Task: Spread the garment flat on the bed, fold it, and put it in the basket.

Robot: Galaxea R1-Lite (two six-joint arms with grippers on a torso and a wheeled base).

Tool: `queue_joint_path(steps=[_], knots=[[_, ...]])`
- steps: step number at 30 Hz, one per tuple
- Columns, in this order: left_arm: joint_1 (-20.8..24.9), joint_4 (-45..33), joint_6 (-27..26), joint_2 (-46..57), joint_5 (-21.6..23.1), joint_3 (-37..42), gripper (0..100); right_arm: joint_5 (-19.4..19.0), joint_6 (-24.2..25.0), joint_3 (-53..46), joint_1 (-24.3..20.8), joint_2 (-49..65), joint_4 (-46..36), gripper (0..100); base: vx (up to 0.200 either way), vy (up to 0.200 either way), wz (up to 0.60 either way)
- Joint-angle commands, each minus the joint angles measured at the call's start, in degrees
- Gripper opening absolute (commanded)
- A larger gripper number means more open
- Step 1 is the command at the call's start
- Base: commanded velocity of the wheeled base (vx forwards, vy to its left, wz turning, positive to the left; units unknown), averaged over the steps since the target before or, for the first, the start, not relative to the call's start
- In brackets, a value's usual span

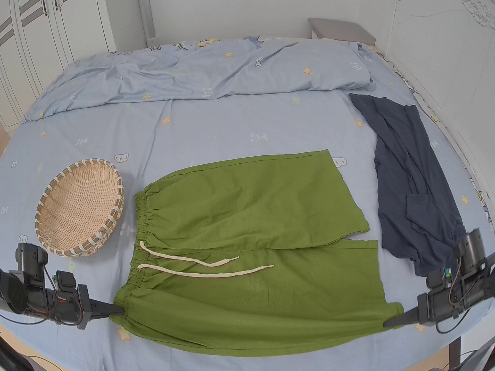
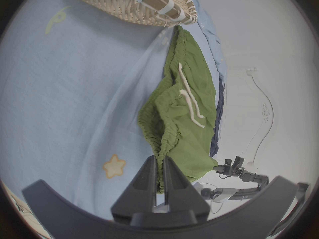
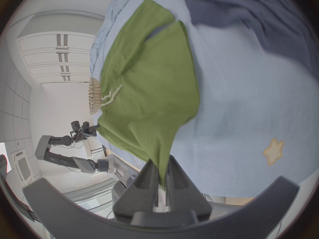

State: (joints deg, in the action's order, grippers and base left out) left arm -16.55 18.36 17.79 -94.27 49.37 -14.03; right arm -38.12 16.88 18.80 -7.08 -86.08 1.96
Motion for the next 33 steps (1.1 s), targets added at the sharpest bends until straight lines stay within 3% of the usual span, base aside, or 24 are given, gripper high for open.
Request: queue_joint_path(steps=[1,13,22,26,33], knots=[[3.02,-19.50,5.50,7.61,0.02,-20.25,0,-0.02,0.78,21.90,-0.30,9.53,-18.75,0,0.000,0.000,0.00],[4.07,-33.04,5.86,0.05,0.11,-43.27,0,0.06,0.96,40.35,-0.65,7.06,-29.91,0,0.000,0.000,0.00],[5.30,-34.53,5.68,-5.13,0.02,-49.78,0,0.33,2.63,46.86,-1.88,4.69,-32.64,0,0.000,0.000,0.00],[5.66,-35.06,5.59,-9.97,0.02,-55.14,0,4.11,3.86,52.04,-3.64,2.14,-33.60,0,0.000,0.000,0.00],[5.39,-38.66,5.24,-12.61,0.02,-60.15,0,4.81,4.47,58.99,-5.13,-1.46,-36.77,0,0.000,0.000,0.00]])
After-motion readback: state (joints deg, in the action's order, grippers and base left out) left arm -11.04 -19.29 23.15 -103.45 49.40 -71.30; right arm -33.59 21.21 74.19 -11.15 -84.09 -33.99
